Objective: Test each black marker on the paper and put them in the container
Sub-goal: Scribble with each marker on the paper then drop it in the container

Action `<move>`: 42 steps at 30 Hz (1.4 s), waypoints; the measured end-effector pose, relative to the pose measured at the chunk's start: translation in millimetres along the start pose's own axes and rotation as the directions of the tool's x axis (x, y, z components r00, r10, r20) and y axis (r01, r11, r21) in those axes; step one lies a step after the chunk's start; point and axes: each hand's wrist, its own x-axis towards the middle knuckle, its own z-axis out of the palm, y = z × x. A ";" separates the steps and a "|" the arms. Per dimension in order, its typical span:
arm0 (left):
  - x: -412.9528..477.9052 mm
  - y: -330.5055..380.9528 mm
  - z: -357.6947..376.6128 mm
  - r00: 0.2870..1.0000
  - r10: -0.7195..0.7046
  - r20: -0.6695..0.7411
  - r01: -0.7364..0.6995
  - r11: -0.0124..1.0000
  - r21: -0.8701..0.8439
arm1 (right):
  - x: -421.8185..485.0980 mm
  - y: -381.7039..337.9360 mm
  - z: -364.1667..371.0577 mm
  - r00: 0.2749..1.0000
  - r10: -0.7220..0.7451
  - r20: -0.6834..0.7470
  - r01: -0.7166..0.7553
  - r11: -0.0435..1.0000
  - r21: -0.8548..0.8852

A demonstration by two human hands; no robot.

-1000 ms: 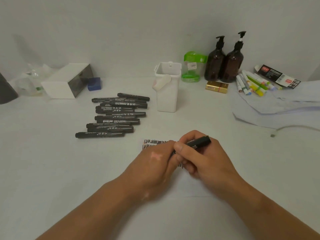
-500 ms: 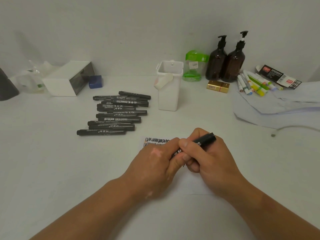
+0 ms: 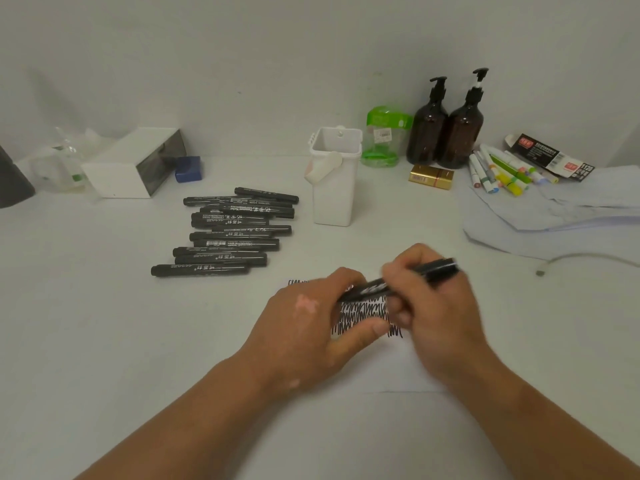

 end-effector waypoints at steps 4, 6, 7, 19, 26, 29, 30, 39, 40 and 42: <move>0.4 -13.9 -0.5 0.990 -0.081 0.115 0.071 0.993 0.093 | 16.5 -8.7 -35.3 0.983 0.057 -0.175 -0.029 0.987 0.157; -0.1 -16.9 1.2 0.978 -0.089 0.190 0.059 0.985 0.160 | 19.4 -7.7 -46.9 0.986 0.100 -0.132 -0.082 0.987 0.136; 0.3 -17.8 1.5 0.974 -0.091 0.210 0.051 0.981 0.185 | 20.3 -6.2 -50.4 0.986 0.132 -0.100 -0.118 0.984 0.136; -6.4 -36.7 -13.7 0.959 -0.192 0.208 0.141 0.961 0.237 | 7.2 13.9 -46.2 0.990 0.144 0.011 -0.117 0.847 -0.519; -6.2 -37.2 -12.9 0.958 -0.196 0.207 0.146 0.961 0.235 | 7.5 18.7 -44.5 0.994 0.112 -0.005 -0.093 0.797 -0.596; -6.3 -37.3 -13.1 0.954 -0.208 0.218 0.155 0.959 0.237 | 7.1 18.4 -45.0 0.991 0.129 0.026 -0.084 0.776 -0.626; -6.2 -37.3 -13.2 0.952 -0.211 0.221 0.157 0.959 0.237 | 7.1 17.5 -45.1 0.989 0.142 0.042 -0.083 0.766 -0.637; -6.1 -35.5 -14.3 0.946 -0.226 0.231 0.171 0.957 0.235 | 8.6 19.4 -46.5 0.990 0.138 0.012 -0.096 0.742 -0.664; -6.1 -35.4 -14.5 0.947 -0.225 0.230 0.170 0.957 0.236 | 8.7 19.2 -46.1 0.991 0.134 0.003 -0.098 0.742 -0.664; -5.9 -35.1 -14.6 0.945 -0.229 0.233 0.174 0.957 0.233 | 9.4 19.7 -46.2 0.993 0.109 -0.034 -0.105 0.755 -0.647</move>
